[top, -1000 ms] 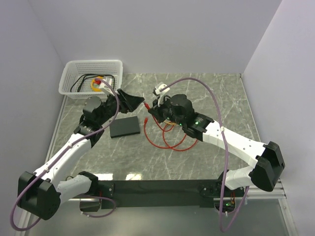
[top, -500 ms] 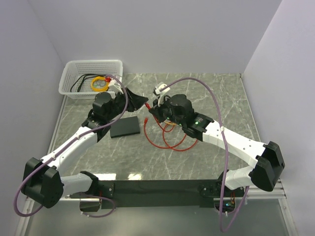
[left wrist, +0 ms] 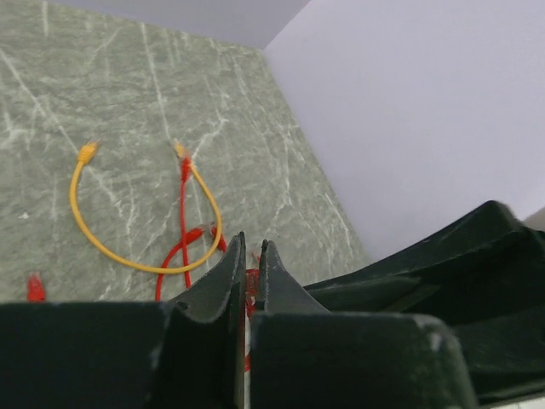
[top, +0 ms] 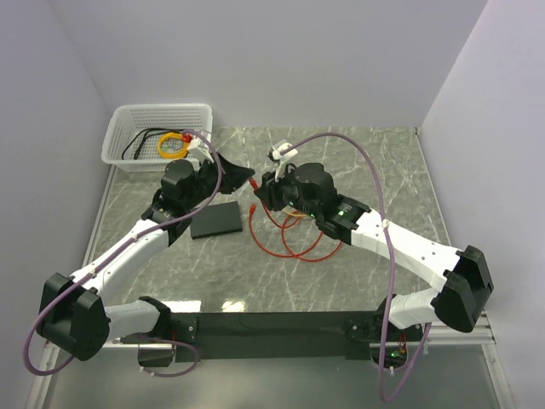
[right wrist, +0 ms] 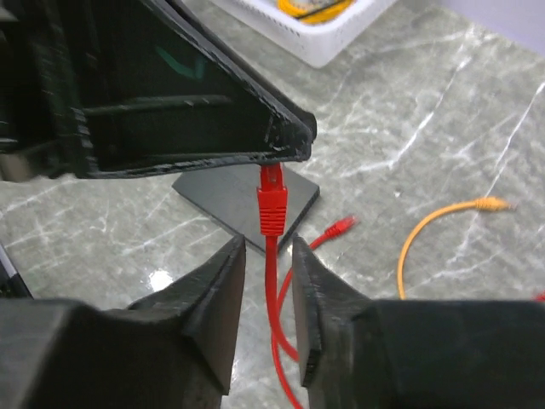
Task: Insert the plug into the switch port
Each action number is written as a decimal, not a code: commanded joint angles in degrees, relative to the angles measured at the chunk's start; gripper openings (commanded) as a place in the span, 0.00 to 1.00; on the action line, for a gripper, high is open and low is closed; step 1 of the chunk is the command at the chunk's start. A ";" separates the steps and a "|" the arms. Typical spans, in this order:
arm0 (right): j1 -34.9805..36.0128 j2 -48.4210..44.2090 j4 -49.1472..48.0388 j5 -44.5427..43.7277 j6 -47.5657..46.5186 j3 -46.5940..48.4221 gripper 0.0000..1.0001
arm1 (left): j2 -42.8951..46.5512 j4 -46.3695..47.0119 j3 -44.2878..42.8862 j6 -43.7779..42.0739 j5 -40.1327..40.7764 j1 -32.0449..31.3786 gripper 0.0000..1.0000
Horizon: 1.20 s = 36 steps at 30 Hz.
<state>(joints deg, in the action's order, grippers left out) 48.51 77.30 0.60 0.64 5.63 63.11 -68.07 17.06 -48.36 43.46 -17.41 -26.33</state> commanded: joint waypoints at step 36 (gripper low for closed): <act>-5.09 2.24 -8.07 11.48 8.61 1.40 0.36 | 3.30 -0.01 -0.25 0.39 1.85 0.05 0.00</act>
<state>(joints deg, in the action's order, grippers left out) 43.72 79.22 -4.89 10.90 13.89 63.11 -66.32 15.07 -48.34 43.31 -15.53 -26.28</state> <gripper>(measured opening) 0.358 0.046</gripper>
